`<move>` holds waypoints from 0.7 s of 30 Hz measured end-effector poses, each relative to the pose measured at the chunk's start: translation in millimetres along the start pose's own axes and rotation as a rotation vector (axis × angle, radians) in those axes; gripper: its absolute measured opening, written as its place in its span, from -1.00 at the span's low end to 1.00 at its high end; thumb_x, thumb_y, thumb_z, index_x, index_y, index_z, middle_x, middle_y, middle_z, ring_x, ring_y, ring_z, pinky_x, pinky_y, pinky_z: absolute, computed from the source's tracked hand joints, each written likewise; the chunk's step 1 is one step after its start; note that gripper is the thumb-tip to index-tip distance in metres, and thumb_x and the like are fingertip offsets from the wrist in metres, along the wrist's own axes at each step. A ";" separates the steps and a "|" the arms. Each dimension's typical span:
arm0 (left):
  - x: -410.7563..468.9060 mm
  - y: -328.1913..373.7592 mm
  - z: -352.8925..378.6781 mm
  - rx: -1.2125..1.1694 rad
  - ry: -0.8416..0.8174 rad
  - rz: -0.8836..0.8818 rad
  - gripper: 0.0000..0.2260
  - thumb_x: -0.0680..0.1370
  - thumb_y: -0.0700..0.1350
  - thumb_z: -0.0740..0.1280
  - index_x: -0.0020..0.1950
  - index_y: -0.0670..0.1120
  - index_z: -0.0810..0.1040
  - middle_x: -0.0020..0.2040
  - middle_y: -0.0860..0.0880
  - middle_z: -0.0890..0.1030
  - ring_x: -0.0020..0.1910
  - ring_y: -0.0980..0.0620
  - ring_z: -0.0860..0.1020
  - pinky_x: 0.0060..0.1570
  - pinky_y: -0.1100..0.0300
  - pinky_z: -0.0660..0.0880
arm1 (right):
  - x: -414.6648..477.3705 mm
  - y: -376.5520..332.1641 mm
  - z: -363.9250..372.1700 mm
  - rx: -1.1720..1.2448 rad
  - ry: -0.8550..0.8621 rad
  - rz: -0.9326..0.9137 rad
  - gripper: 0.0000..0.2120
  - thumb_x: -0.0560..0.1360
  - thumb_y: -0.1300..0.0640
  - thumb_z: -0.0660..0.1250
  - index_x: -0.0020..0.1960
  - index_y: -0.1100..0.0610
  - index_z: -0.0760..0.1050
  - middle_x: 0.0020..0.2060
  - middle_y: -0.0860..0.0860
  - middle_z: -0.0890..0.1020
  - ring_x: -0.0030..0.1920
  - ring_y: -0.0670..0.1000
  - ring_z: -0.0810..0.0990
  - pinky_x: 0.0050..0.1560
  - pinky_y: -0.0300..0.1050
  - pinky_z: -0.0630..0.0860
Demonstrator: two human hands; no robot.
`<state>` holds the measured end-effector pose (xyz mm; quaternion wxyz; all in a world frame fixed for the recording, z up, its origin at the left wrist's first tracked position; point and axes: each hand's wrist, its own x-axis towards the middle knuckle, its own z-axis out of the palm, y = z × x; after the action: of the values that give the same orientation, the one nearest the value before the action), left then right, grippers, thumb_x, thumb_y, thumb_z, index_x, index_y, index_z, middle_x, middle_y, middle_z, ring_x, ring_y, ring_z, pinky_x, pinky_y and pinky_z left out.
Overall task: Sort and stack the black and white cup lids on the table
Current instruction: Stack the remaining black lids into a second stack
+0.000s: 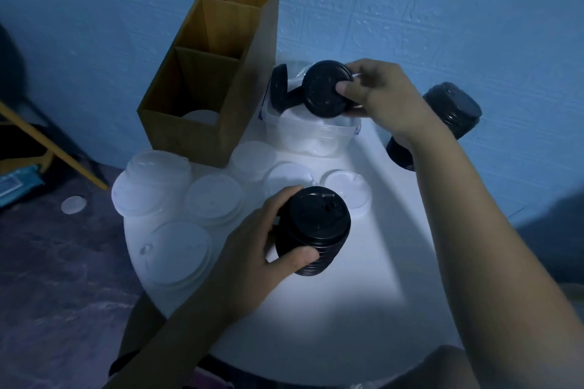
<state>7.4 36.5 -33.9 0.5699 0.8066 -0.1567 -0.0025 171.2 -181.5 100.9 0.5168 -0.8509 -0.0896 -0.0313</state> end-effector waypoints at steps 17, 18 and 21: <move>0.4 3.6 2.4 -0.012 0.029 0.013 -0.38 0.43 0.15 0.43 0.47 0.29 0.36 0.31 0.13 0.60 0.27 -0.03 0.60 0.24 -0.15 0.56 | -143.1 8.6 15.7 0.185 0.008 0.077 -0.56 0.52 0.21 0.47 0.36 -0.01 0.54 0.04 0.09 0.62 -0.27 0.00 0.54 -0.18 -0.21 0.55; 0.2 4.0 2.4 -0.019 0.028 0.011 -0.37 0.42 0.14 0.44 0.48 0.28 0.36 0.32 0.13 0.60 0.27 -0.03 0.60 0.24 -0.15 0.55 | -143.0 8.1 15.7 0.217 0.012 0.079 -0.57 0.52 0.22 0.47 0.36 0.00 0.55 0.03 0.09 0.62 -0.29 0.01 0.54 -0.16 -0.19 0.56; 0.6 4.4 2.4 -0.030 0.028 0.008 -0.38 0.42 0.13 0.44 0.46 0.33 0.36 0.30 0.13 0.61 0.26 -0.02 0.61 0.23 -0.15 0.56 | -147.3 6.6 11.6 0.385 -0.039 0.110 -0.57 0.47 0.18 0.45 0.33 0.05 0.57 -0.03 -0.02 0.64 -0.28 0.00 0.54 -0.17 -0.20 0.55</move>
<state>6.4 32.9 -30.6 0.5843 0.7972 -0.1519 0.0086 27.4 -191.9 68.3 0.6689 -0.7404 -0.0573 0.0313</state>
